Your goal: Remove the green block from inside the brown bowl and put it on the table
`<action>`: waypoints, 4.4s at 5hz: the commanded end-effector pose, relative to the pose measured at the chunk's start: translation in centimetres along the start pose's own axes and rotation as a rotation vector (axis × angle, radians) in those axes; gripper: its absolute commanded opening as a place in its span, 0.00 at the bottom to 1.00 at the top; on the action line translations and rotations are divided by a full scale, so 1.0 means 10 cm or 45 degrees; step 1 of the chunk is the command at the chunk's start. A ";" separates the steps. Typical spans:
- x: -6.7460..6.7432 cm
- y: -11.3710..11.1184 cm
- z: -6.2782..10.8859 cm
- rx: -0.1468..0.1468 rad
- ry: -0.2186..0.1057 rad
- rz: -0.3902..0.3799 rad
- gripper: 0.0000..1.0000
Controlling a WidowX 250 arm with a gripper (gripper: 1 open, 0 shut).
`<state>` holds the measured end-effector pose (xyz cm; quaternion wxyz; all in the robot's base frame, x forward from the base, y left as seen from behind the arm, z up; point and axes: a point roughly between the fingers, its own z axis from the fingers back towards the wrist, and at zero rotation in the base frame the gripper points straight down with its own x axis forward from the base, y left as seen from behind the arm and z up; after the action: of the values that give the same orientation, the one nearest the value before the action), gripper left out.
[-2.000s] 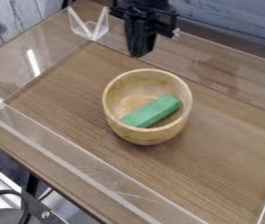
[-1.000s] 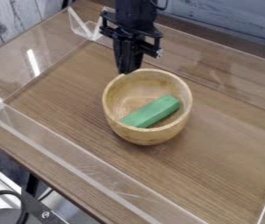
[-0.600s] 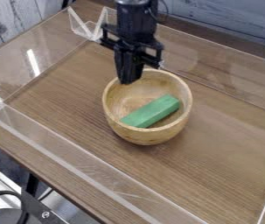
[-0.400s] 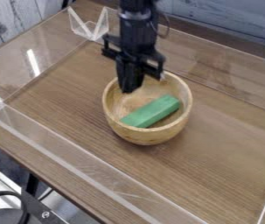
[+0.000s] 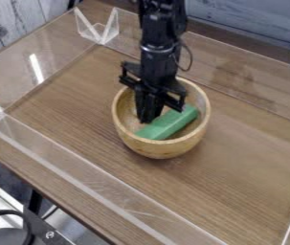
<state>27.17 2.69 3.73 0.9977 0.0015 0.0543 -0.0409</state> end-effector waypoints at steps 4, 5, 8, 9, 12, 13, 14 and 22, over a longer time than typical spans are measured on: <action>-0.04 0.03 0.04 0.046 -0.030 -0.081 1.00; 0.02 0.01 0.04 0.072 -0.017 -0.099 1.00; 0.17 0.03 -0.02 0.025 -0.047 -0.032 1.00; 0.19 0.02 -0.01 0.007 -0.039 -0.020 1.00; 0.37 -0.01 0.01 0.047 -0.045 -0.004 1.00; 0.31 -0.05 -0.04 0.069 -0.061 -0.010 1.00; 0.25 -0.08 -0.09 0.090 -0.078 -0.016 1.00; 0.39 -0.11 0.51 0.158 -0.232 0.035 0.00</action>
<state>30.77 1.37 6.49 0.9978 0.0598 -0.0060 -0.0295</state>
